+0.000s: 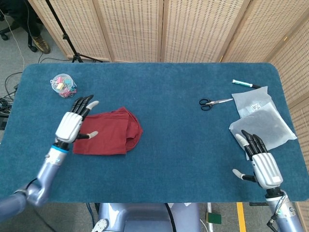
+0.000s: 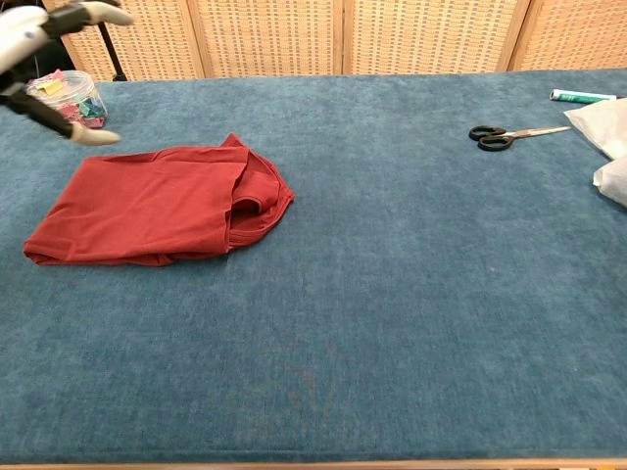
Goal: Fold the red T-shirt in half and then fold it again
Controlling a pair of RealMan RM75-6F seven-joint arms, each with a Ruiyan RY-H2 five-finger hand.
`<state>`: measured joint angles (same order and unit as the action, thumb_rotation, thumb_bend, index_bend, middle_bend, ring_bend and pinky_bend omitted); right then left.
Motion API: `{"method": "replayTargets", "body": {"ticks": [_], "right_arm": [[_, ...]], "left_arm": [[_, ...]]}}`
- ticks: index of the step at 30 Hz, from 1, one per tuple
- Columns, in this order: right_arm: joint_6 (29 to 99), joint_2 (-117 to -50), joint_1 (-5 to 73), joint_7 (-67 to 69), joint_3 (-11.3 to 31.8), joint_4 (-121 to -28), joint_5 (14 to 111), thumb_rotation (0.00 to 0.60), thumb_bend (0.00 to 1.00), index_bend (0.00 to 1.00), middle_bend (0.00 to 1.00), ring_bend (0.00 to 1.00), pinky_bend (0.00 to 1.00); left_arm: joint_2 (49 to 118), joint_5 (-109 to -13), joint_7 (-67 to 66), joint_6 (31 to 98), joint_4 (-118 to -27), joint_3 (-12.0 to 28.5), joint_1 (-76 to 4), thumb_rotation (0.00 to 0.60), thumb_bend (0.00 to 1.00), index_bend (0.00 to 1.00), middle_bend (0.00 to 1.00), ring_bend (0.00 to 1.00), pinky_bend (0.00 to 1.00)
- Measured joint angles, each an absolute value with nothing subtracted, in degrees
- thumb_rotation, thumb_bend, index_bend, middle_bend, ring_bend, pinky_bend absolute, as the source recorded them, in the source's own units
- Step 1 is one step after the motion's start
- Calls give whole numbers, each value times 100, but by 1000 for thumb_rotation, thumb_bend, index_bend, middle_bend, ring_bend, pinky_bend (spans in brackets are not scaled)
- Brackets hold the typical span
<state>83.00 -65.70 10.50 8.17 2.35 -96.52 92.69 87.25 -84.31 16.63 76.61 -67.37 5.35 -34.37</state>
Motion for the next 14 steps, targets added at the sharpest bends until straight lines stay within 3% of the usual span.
{"method": "replayTargets", "body": {"ticks": [7, 14], "right_arm": [[8401, -6570, 1009, 694, 218, -9677, 9328, 600, 0, 0, 0, 0, 0], [8539, -6655, 925, 89, 294, -9653, 9208, 600, 0, 0, 0, 0, 0]], "left_arm": [[7196, -8096, 1062, 7750, -8461, 25, -2382, 600, 0, 0, 0, 0, 0], [6947, -7833, 511, 8113, -8825, -273, -1688, 600, 0, 0, 0, 0, 0]]}}
